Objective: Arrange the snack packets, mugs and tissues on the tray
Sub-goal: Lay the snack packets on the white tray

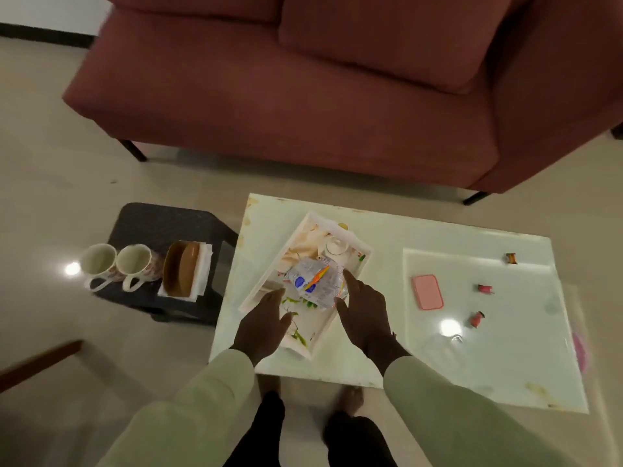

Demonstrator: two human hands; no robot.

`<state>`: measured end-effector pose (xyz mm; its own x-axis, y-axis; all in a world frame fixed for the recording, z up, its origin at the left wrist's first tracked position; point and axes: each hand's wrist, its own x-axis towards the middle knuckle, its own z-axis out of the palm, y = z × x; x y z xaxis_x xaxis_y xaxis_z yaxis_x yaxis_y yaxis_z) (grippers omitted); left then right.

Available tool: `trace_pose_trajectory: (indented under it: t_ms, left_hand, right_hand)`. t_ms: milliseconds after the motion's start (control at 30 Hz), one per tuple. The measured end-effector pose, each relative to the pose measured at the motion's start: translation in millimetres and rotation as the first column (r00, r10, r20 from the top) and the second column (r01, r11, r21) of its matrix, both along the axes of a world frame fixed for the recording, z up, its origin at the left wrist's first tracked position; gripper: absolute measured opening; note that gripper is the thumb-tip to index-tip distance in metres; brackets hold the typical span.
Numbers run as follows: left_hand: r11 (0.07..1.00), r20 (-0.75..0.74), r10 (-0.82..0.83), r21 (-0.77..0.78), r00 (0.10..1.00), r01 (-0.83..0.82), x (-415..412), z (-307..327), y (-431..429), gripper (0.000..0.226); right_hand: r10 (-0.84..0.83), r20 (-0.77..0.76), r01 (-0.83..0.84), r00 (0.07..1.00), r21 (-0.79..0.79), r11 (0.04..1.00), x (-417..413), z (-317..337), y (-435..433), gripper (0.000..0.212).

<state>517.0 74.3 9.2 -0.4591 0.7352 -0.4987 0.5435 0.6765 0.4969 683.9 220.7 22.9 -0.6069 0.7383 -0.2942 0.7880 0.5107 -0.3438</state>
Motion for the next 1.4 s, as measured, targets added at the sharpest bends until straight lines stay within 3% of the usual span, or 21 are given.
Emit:
trace_pose_trajectory:
  t_ms: [100, 233, 400, 533, 633, 767, 867, 1000, 1100, 1200, 1300, 1400]
  left_hand:
    - [1.000, 0.050, 0.008, 0.019, 0.999, -0.009, -20, -45, 16, 0.060]
    - [0.996, -0.016, -0.079, 0.031, 0.997, 0.080, -38, -108, 38, 0.075]
    - [0.969, -0.156, -0.211, 0.093, 0.965, 0.227, -50, -170, 64, 0.090]
    - [0.936, -0.190, -0.197, 0.257, 0.962, 0.242, -61, -192, 77, 0.075]
    - [0.910, -0.117, -0.123, 0.382, 0.985, 0.159, -81, -187, 89, 0.052]
    - [0.966, 0.112, -0.141, 0.234, 0.984, 0.112, -115, -173, 125, 0.039]
    - [0.960, 0.000, -0.256, 0.117, 0.967, 0.254, -133, -168, 158, 0.033]
    - [0.935, -0.191, -0.349, -0.010, 0.918, 0.353, -141, -173, 193, 0.037]
    - [0.926, -0.218, -0.377, -0.074, 0.900, 0.370, -141, -184, 206, 0.037]
    - [0.927, -0.231, -0.373, -0.071, 0.899, 0.367, -140, -192, 211, 0.033]
    - [0.944, -0.257, -0.299, 0.059, 0.919, 0.324, -138, -197, 211, 0.038]
    - [0.957, -0.240, -0.229, 0.120, 0.943, 0.263, -138, -195, 206, 0.045]
  right_hand:
    - [-0.018, 0.013, 0.018, 1.000, 0.005, 1.000, -24, -46, 4, 0.065]
    - [0.046, -0.030, -0.042, 0.998, 0.140, 0.989, -48, -106, 13, 0.065]
    - [0.155, -0.076, -0.131, 0.985, 0.248, 0.960, -61, -167, 27, 0.040]
    - [0.184, -0.167, -0.125, 0.969, 0.311, 0.942, -66, -178, 34, 0.027]
    - [0.096, -0.286, -0.036, 0.953, 0.206, 0.978, -84, -155, 57, 0.013]
    - [-0.052, -0.217, 0.046, 0.975, -0.032, 0.998, -116, -129, 115, 0.022]
    - [-0.129, -0.112, 0.100, 0.985, -0.236, 0.967, -138, -128, 155, 0.027]
    - [-0.258, -0.072, 0.213, 0.964, -0.379, 0.900, -154, -149, 185, 0.033]
    - [-0.278, 0.014, 0.261, 0.960, -0.393, 0.881, -159, -165, 195, 0.034]
    - [-0.291, 0.082, 0.302, 0.953, -0.281, 0.911, -159, -180, 196, 0.033]
    - [-0.348, 0.030, 0.348, 0.937, -0.165, 0.923, -154, -187, 191, 0.036]
    - [-0.377, -0.050, 0.368, 0.925, -0.127, 0.921, -142, -183, 182, 0.055]
